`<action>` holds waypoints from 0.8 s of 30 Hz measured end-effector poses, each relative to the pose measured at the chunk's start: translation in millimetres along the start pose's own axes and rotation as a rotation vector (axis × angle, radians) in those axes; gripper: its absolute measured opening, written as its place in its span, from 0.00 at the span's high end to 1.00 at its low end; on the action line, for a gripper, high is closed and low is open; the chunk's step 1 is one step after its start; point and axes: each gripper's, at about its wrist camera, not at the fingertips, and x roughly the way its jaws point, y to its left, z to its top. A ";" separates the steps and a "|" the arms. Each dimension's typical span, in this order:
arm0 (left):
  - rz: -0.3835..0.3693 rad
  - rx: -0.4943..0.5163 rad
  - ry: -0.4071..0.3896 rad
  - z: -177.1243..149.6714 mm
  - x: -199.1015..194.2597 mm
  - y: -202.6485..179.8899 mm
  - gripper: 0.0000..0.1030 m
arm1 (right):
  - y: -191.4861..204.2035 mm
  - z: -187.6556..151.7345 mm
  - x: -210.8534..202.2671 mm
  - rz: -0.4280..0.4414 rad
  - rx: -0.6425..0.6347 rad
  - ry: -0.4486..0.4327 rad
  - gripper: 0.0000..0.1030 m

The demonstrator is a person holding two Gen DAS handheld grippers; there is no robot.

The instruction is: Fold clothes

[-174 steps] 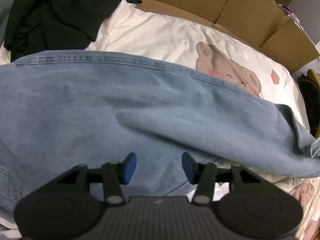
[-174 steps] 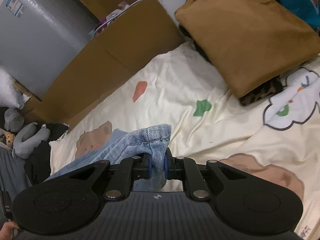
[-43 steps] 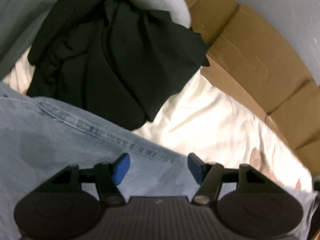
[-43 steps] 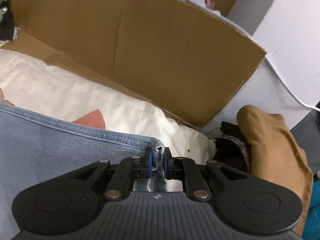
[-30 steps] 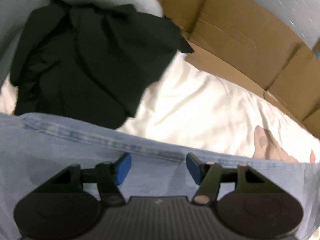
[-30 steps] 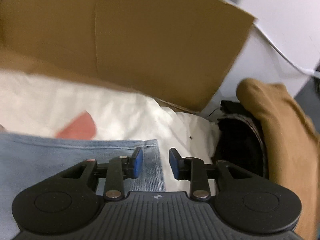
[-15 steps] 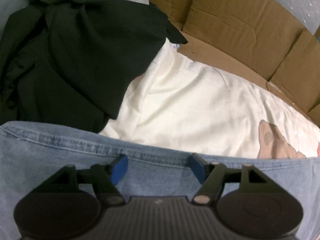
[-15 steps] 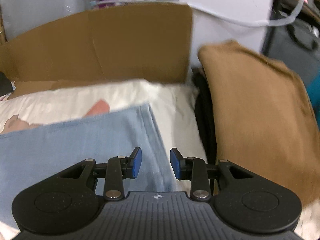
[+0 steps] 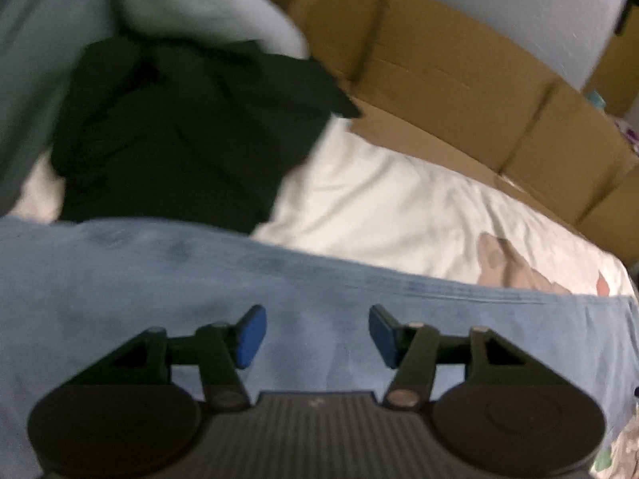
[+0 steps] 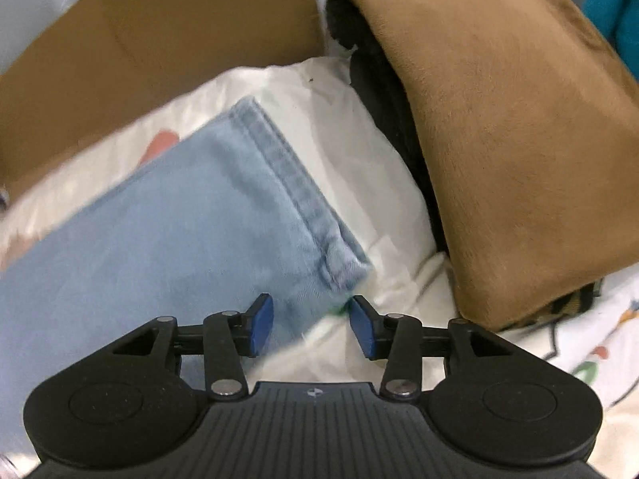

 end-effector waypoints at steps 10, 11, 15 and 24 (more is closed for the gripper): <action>0.116 -0.075 0.070 -36.7 -45.3 51.1 0.46 | -4.8 13.8 -6.9 0.016 0.007 -0.069 0.98; 0.123 -0.065 0.082 -40.4 -47.4 52.9 0.46 | -4.1 14.6 -9.3 0.007 -0.007 -0.077 0.98; 0.159 -0.033 0.104 -49.7 -60.4 61.3 0.46 | -0.8 16.6 -16.5 -0.012 -0.039 -0.104 0.98; 0.259 -0.104 0.065 -37.1 -78.2 100.5 0.46 | -7.6 17.6 -11.1 -0.023 -0.013 -0.068 0.96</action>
